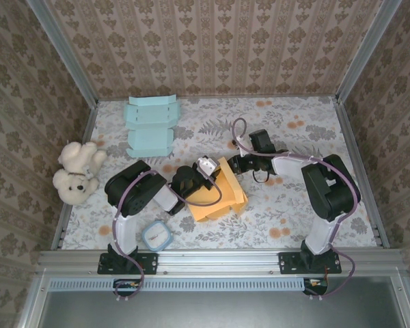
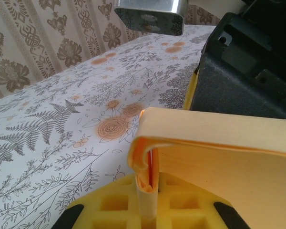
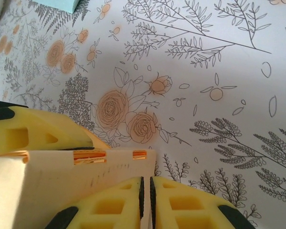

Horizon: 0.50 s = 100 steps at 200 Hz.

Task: Fold the paper box

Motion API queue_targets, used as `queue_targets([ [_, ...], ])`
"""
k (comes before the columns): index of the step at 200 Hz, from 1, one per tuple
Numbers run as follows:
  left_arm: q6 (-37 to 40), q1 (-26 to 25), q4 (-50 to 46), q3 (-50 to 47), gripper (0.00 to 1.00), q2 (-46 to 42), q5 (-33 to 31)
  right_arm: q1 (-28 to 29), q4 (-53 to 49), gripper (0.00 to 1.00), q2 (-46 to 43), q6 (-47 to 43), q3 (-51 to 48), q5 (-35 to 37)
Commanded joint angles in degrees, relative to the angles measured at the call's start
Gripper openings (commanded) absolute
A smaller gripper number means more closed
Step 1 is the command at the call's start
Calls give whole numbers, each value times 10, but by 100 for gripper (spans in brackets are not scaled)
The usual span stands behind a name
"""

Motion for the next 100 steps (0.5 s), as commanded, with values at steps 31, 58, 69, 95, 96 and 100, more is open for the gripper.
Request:
queue_targets([
  [31,29,-7,-16,29,0,18,36,48,-21,16,5,-2,16,-129],
  [58,44,-23,-17,37,0,23,31,48,-11,15,9,3,13,-134],
  [69,40,-23,-17,40,0,26,22,48,0,16,8,8,7,-140],
  [95,41,-23,-17,34,0,19,19,47,-6,16,-3,14,2,-107],
  [96,41,-22,-17,34,0,19,18,47,-6,16,-3,14,2,-104],
  [100,42,-22,-17,32,0,18,17,46,-7,17,-7,16,1,-94],
])
